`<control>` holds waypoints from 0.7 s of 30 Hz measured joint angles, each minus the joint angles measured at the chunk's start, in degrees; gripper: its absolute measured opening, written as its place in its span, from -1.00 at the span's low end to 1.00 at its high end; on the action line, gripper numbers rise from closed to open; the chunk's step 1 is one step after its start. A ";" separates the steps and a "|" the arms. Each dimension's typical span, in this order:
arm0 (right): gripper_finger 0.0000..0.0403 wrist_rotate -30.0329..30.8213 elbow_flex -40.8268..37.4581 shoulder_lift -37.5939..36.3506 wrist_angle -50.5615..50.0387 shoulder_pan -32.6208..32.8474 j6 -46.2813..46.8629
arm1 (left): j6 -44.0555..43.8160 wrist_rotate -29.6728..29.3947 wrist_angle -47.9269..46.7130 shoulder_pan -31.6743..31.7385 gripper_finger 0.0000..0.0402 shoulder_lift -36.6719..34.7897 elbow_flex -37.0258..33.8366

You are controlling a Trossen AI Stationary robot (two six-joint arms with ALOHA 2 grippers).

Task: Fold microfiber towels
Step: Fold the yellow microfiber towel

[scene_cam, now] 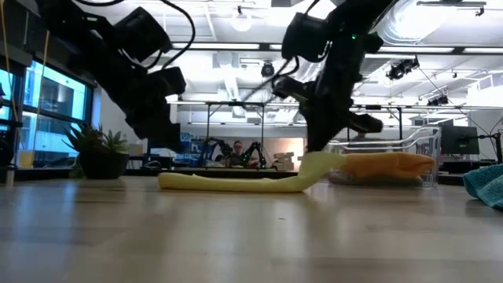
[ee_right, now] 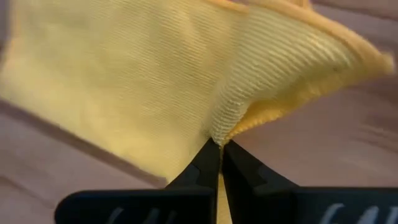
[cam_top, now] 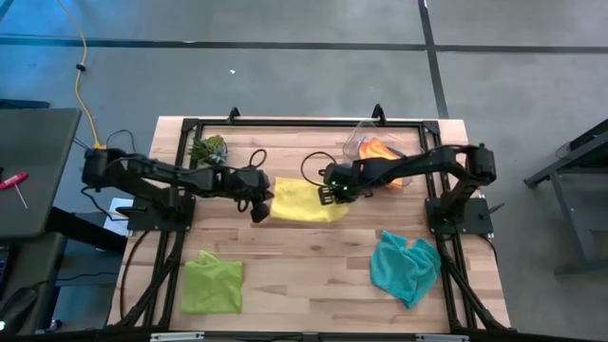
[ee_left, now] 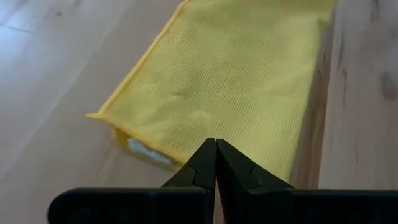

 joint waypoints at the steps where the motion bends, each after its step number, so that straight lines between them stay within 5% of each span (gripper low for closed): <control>1: -1.00 -0.02 0.00 0.12 1.75 0.38 0.36 | -0.15 0.12 0.67 -0.16 -1.00 0.47 0.00; 14: -1.00 1.15 0.11 0.46 12.95 1.18 2.53 | 8.93 -5.92 -5.35 1.23 -1.00 2.06 0.02; 21: -1.00 0.90 0.17 1.37 15.10 1.18 0.58 | 22.06 1.17 -7.70 3.96 -1.00 3.27 -2.05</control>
